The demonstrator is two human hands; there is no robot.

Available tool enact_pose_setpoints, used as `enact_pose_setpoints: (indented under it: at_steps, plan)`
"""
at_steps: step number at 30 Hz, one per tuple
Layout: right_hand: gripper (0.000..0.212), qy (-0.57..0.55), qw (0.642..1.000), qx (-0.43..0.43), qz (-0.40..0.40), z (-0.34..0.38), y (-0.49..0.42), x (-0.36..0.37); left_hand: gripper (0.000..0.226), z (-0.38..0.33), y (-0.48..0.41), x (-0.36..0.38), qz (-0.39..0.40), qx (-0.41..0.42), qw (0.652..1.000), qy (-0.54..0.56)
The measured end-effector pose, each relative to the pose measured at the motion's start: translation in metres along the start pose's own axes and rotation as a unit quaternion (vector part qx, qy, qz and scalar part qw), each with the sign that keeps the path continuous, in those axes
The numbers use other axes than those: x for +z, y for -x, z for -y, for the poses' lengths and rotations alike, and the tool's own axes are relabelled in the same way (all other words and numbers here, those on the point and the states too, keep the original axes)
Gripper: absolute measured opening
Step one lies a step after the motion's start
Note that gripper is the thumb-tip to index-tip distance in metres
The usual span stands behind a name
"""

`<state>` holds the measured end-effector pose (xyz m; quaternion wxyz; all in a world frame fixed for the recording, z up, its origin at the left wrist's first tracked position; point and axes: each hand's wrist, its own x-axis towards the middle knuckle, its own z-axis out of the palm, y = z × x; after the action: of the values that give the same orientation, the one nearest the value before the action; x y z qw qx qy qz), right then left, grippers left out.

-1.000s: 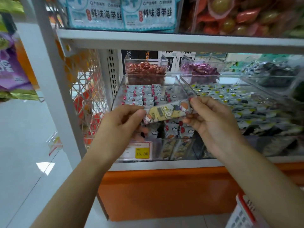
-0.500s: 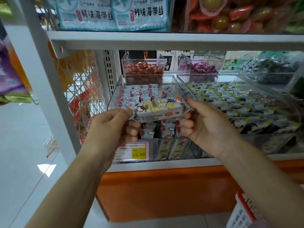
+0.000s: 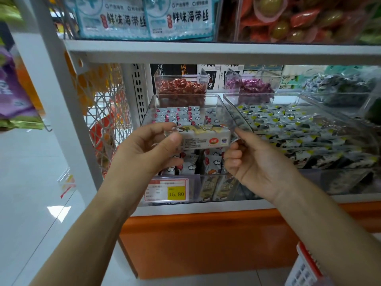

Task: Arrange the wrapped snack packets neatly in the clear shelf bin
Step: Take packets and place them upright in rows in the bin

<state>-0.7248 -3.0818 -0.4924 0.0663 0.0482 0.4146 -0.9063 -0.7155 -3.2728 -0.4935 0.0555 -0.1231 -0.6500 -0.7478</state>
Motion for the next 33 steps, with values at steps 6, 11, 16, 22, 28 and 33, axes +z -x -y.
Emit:
enact_pose_setpoints:
  at_steps: [6,11,16,22,28,33]
  plan:
    - [0.013,0.185,0.977,-0.105,0.025,-0.0005,0.0041,-0.0041,0.032,0.0022,-0.0019,-0.0003,-0.046,0.029,0.998,-0.019]
    - [0.028,0.273,0.941,-0.191,0.058,-0.001,0.0085,-0.0017,0.033,0.0027,-0.0027,-0.0014,-0.094,0.028,0.995,-0.015]
    - [0.014,0.259,0.942,-0.213,0.014,-0.0043,0.0072,-0.0031,0.032,0.0013,-0.0009,0.0005,-0.071,0.04,0.996,-0.026]
    - [0.02,0.213,0.956,-0.203,0.001,-0.0016,0.0064,-0.0047,0.02,0.0017,-0.0008,0.0005,-0.05,0.046,0.998,-0.016]
    - [0.012,0.161,0.971,-0.173,0.028,-0.0017,0.0036,-0.0051,0.017,0.0024,-0.0018,-0.0031,-0.086,0.034,0.995,0.03]
    - [0.018,0.227,0.947,-0.224,0.045,-0.0037,0.0024,-0.0054,0.021,0.0018,-0.0023,-0.0052,-0.1,-0.01,0.993,0.068]
